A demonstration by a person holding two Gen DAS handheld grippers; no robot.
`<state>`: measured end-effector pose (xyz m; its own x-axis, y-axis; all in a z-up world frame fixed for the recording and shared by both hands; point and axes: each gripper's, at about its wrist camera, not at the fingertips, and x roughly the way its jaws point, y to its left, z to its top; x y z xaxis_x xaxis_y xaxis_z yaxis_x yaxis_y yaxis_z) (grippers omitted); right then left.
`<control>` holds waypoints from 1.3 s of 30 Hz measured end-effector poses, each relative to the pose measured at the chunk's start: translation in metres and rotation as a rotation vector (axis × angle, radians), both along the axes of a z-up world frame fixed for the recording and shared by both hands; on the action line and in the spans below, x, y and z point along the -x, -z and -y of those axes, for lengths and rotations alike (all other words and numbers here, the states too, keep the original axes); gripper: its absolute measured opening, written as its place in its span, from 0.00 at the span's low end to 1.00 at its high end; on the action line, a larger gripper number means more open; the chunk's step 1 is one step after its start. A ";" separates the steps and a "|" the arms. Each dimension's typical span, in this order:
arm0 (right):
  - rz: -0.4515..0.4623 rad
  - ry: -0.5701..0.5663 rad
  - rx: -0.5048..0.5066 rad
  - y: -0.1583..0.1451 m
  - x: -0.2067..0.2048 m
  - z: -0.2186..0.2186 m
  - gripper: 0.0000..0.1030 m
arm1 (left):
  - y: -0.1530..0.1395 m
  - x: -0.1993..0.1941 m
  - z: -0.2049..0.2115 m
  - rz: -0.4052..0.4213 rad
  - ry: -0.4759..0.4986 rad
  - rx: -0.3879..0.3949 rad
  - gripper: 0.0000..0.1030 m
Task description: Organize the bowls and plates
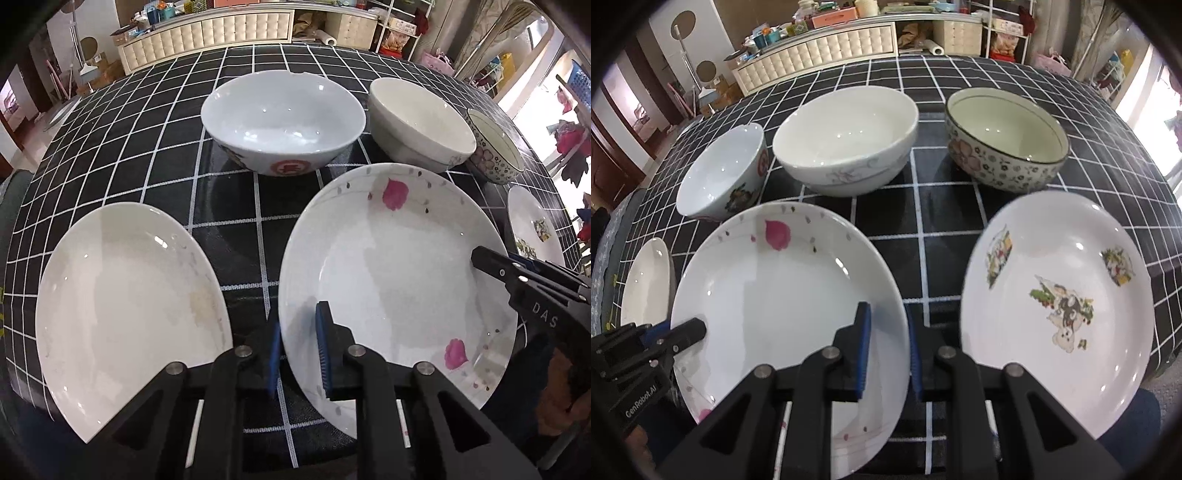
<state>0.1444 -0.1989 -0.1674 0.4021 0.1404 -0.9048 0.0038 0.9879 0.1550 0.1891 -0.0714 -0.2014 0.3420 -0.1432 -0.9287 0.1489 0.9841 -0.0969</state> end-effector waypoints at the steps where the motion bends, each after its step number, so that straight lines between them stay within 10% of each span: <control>1: 0.005 0.001 -0.001 -0.003 0.002 0.000 0.22 | 0.000 0.000 -0.001 -0.003 0.000 0.007 0.14; 19: 0.093 -0.123 0.000 -0.047 0.000 -0.079 0.22 | -0.053 0.035 -0.062 0.099 -0.087 0.024 0.14; 39: 0.053 -0.252 -0.007 -0.026 -0.015 -0.175 0.22 | -0.048 0.062 -0.163 0.082 -0.238 -0.038 0.14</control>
